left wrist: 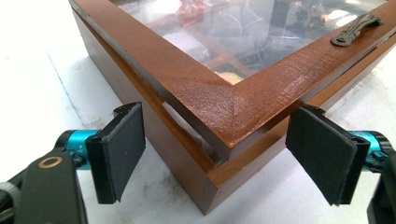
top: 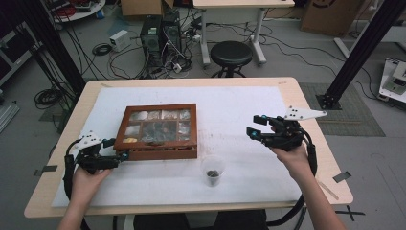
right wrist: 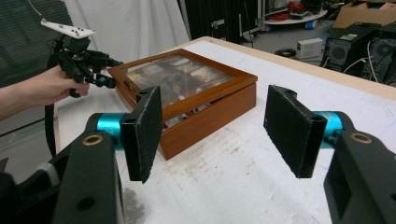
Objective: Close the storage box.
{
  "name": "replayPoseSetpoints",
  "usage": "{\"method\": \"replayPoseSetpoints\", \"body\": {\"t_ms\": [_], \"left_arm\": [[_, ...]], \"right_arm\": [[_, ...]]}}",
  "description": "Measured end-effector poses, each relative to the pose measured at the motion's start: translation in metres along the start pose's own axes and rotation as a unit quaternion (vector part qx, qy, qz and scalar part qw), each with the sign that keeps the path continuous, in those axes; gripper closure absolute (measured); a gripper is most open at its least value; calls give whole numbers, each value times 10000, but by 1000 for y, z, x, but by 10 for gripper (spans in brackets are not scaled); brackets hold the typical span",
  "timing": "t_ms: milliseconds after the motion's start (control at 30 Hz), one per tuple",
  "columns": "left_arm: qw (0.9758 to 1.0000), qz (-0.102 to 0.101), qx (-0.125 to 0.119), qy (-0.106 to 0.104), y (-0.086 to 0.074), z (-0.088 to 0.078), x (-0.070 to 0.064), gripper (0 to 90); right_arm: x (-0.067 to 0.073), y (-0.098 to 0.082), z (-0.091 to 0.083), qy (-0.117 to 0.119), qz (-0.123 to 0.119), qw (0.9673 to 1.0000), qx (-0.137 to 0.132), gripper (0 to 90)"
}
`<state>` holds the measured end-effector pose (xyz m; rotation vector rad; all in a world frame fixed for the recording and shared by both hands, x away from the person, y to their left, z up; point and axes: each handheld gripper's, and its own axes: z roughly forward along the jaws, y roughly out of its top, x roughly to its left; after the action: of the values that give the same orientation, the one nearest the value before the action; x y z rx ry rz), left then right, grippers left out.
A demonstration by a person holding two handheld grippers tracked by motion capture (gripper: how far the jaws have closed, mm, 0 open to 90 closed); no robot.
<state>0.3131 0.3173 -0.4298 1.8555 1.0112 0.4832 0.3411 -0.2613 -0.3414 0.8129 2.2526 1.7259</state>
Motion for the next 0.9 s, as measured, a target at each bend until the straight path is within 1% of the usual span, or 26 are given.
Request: {"method": "replayPoseSetpoints", "body": {"t_ms": [267, 900], "left_arm": [[10000, 2, 61, -19, -3, -1, 0, 200], [9998, -51, 177, 48, -7, 1, -1, 200]], "right_arm": [[-1, 0, 0, -10, 3, 10000, -17, 382], [-1, -1, -1, -7, 13, 10000, -9, 382]]}}
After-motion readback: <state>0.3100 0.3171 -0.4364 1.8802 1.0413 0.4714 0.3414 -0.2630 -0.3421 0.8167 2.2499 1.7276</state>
